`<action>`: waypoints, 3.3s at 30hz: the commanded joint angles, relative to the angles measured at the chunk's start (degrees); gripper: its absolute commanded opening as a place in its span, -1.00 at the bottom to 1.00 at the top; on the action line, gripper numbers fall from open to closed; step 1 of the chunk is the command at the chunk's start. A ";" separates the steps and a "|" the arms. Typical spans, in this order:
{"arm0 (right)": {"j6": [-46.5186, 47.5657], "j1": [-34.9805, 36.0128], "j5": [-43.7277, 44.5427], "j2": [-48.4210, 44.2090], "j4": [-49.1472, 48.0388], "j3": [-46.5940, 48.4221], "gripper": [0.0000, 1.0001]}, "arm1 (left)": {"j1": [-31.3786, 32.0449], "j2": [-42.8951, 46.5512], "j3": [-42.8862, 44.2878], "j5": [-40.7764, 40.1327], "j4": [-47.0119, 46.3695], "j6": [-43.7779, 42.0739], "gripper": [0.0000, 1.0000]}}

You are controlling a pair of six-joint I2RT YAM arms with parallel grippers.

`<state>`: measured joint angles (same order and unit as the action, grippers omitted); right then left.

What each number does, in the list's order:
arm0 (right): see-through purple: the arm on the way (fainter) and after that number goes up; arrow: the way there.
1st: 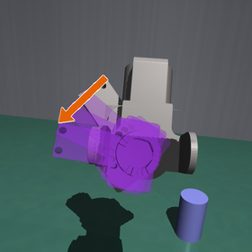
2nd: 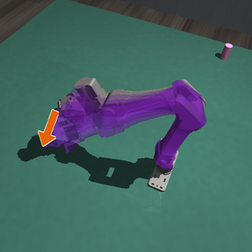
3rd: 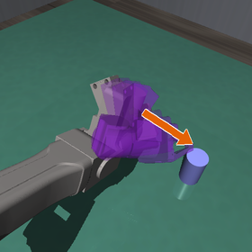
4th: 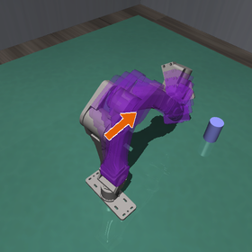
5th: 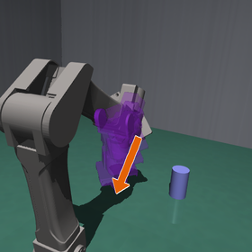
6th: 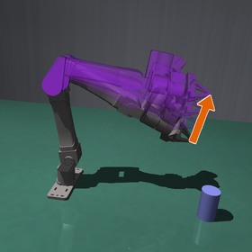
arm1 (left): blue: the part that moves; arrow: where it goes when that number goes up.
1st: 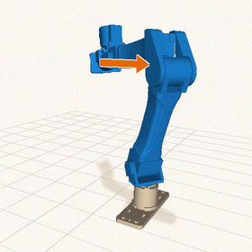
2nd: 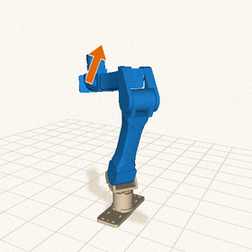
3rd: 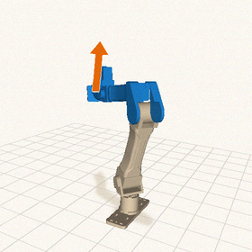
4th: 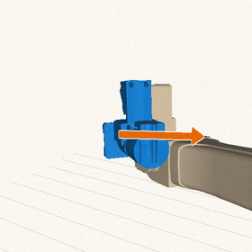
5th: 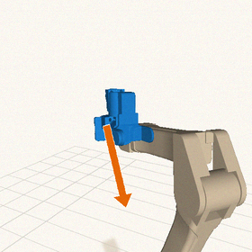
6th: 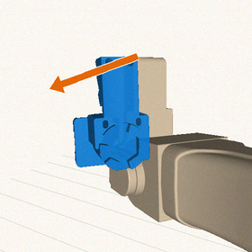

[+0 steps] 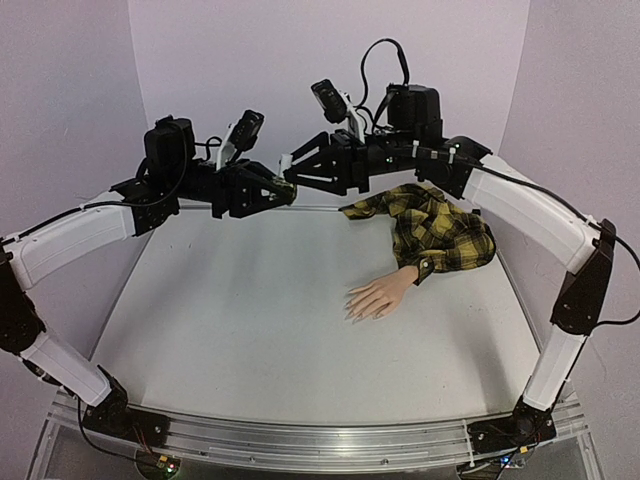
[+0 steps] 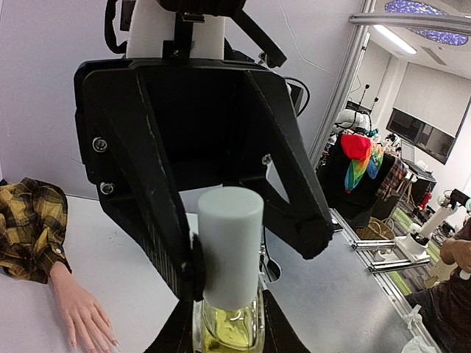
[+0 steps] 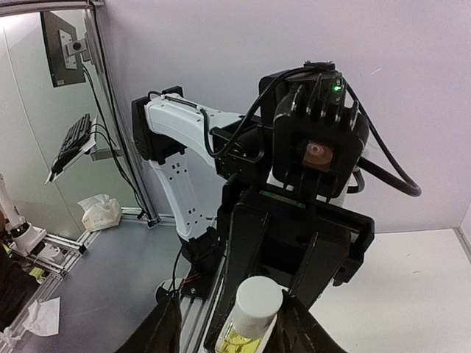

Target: Paint the nails

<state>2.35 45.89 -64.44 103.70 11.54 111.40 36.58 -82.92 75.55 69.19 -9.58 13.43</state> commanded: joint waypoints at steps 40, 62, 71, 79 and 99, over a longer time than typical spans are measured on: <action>-13.29 15.83 87.45 9.31 6.94 8.49 -1.00 | 0.77 0.06 7.84 -66.04 4.61 -3.90 -1.00; -8.96 7.28 53.43 -8.40 7.20 -2.25 0.67 | 0.82 6.37 0.62 -31.89 6.65 -4.44 -1.00; -7.16 0.90 13.54 -6.93 1.86 -0.82 0.50 | 1.10 5.77 -0.45 -8.20 0.49 -1.30 -1.00; -11.61 0.87 0.78 0.22 -0.42 7.48 0.15 | 1.59 3.11 0.44 0.56 -2.10 1.64 -1.00; -14.16 1.90 -1.88 2.61 -3.19 6.29 -0.63 | 1.91 2.72 2.02 -2.41 -1.32 0.90 -1.00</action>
<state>-12.03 47.28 -65.00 106.41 10.98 117.67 38.33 -80.44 75.18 68.34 -8.19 14.85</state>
